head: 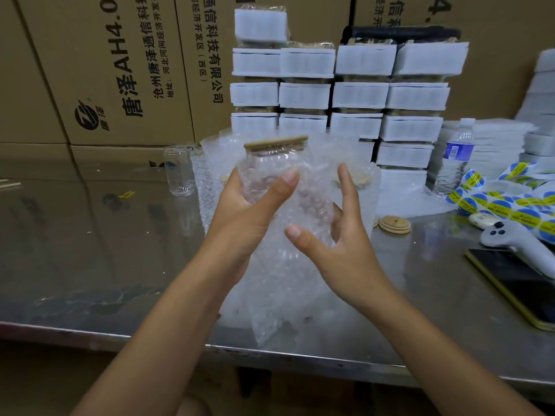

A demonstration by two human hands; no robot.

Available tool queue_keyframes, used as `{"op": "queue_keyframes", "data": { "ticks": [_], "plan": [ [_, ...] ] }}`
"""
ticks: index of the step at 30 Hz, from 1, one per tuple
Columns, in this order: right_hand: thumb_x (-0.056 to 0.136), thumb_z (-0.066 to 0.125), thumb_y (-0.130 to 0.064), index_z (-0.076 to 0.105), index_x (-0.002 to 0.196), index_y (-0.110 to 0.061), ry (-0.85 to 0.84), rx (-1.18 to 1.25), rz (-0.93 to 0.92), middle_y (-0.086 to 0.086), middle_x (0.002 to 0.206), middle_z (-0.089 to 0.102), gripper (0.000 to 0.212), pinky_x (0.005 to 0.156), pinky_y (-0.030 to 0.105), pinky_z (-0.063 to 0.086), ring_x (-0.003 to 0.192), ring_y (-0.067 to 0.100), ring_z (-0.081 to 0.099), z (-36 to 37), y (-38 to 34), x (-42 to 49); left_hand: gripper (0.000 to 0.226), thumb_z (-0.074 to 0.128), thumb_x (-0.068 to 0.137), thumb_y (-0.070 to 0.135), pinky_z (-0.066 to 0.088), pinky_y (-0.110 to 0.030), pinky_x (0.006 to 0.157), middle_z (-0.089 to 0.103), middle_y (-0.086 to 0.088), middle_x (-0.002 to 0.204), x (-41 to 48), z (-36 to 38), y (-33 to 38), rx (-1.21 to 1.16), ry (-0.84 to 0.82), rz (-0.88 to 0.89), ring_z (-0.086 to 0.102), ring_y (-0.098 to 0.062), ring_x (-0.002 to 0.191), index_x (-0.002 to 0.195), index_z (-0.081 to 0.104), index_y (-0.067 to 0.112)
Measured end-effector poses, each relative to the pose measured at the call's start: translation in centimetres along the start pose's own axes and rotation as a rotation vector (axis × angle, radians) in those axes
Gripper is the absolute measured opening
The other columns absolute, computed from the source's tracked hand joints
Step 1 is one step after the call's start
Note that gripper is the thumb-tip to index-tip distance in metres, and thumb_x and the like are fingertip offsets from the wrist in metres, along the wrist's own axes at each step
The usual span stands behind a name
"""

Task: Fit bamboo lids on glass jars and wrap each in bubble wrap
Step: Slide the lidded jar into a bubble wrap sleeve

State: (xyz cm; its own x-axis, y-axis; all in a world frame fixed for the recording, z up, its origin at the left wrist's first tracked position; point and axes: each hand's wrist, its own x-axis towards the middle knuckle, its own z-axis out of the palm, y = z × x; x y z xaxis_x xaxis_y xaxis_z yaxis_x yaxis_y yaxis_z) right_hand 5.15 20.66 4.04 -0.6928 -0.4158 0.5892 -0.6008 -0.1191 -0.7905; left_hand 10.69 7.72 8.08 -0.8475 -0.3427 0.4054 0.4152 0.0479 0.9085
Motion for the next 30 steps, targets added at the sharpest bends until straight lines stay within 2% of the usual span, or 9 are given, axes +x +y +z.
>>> {"op": "queue_keyframes", "data": {
  "ticks": [5, 10, 14, 16, 20, 23, 26, 28, 30],
  "plan": [
    [0.072, 0.072, -0.039, 0.046, 0.134, -0.021, 0.116, 0.092, -0.035, -0.018, 0.119, 0.062, 0.07, 0.086, 0.009, 0.045, 0.11, -0.006, 0.058, 0.9, -0.1, 0.8, 0.075, 0.073, 0.061, 0.061, 0.041, -0.045, 0.105, 0.066, 0.005, 0.122, -0.1, 0.7, -0.2, 0.028, -0.031, -0.011, 0.06, -0.017, 0.118, 0.126, 0.057, 0.026],
    [0.069, 0.074, -0.047, 0.048, 0.131, -0.022, 0.156, 0.117, -0.03, -0.015, 0.116, 0.064, 0.072, 0.088, 0.014, 0.047, 0.108, -0.002, 0.06, 1.4, -0.5, 1.5, 0.065, 0.062, 0.069, 0.071, 0.04, -0.042, 0.107, 0.067, 0.01, 0.119, 0.4, 0.9, -0.1, -0.027, 0.003, -0.029, 0.06, -0.009, 0.116, 0.12, 0.06, 0.03],
    [0.07, 0.076, -0.038, 0.045, 0.133, -0.018, 0.188, 0.122, -0.021, -0.006, 0.12, 0.062, 0.073, 0.093, 0.023, 0.05, 0.11, 0.004, 0.061, 1.8, -0.2, 1.6, 0.105, 0.053, 0.059, 0.083, 0.034, -0.043, 0.112, 0.043, 0.003, 0.148, 0.7, 1.2, -0.6, 0.015, 0.038, -0.078, 0.041, -0.014, 0.136, 0.145, 0.037, 0.024],
    [0.068, 0.077, -0.041, 0.043, 0.134, -0.018, 0.189, 0.115, -0.013, -0.005, 0.124, 0.06, 0.078, 0.096, 0.024, 0.049, 0.112, 0.004, 0.059, 1.9, 0.2, 1.4, 0.109, 0.052, 0.059, 0.085, 0.032, -0.044, 0.114, 0.037, 0.003, 0.152, 0.6, 1.1, -0.8, 0.028, 0.036, -0.09, 0.037, -0.015, 0.139, 0.148, 0.031, 0.025],
    [0.061, 0.075, -0.053, 0.04, 0.132, -0.031, 0.173, 0.071, 0.0, -0.022, 0.121, 0.056, 0.082, 0.094, 0.015, 0.045, 0.115, -0.004, 0.054, 1.6, 0.5, 0.9, 0.103, 0.044, 0.066, 0.087, 0.032, -0.054, 0.111, 0.041, -0.003, 0.149, 0.7, 0.2, -1.2, 0.113, 0.058, -0.063, 0.039, -0.031, 0.137, 0.146, 0.034, 0.022],
    [0.061, 0.075, -0.053, 0.04, 0.128, -0.039, 0.185, 0.047, 0.008, -0.027, 0.12, 0.055, 0.077, 0.094, 0.013, 0.044, 0.115, -0.006, 0.053, 1.4, 1.0, 0.3, 0.092, 0.041, 0.063, 0.085, 0.038, -0.041, 0.108, 0.05, 0.013, 0.137, 0.5, -0.7, -2.2, 0.133, 0.095, 0.001, 0.05, -0.007, 0.125, 0.138, 0.042, 0.03],
    [0.058, 0.073, -0.057, 0.036, 0.134, -0.036, 0.23, 0.024, 0.039, -0.013, 0.133, 0.049, 0.087, 0.106, 0.033, 0.042, 0.126, 0.005, 0.047, 1.3, 1.4, -0.2, 0.092, 0.048, 0.043, 0.097, 0.04, -0.038, 0.107, 0.05, 0.014, 0.133, -0.3, -2.1, -4.6, 0.122, 0.035, -0.015, 0.051, -0.01, 0.125, 0.121, 0.045, 0.049],
    [0.057, 0.072, -0.059, 0.035, 0.136, -0.032, 0.262, 0.006, 0.052, -0.007, 0.138, 0.045, 0.092, 0.109, 0.04, 0.039, 0.13, 0.01, 0.043, 1.3, 1.2, -0.2, 0.099, 0.053, 0.028, 0.098, 0.047, -0.023, 0.095, 0.051, 0.015, 0.125, -1.2, -3.0, -6.1, 0.174, -0.054, -0.05, 0.055, -0.004, 0.117, 0.116, 0.043, 0.052],
    [0.058, 0.074, -0.056, 0.034, 0.137, -0.03, 0.292, -0.007, 0.055, -0.008, 0.138, 0.045, 0.092, 0.109, 0.038, 0.039, 0.129, 0.008, 0.043, 1.3, 1.0, -0.1, 0.101, 0.061, 0.024, 0.093, 0.044, -0.002, 0.076, 0.048, 0.031, 0.115, -2.1, -3.3, -7.2, 0.235, -0.172, -0.073, 0.053, 0.02, 0.103, 0.115, 0.038, 0.054]
  ]
}}
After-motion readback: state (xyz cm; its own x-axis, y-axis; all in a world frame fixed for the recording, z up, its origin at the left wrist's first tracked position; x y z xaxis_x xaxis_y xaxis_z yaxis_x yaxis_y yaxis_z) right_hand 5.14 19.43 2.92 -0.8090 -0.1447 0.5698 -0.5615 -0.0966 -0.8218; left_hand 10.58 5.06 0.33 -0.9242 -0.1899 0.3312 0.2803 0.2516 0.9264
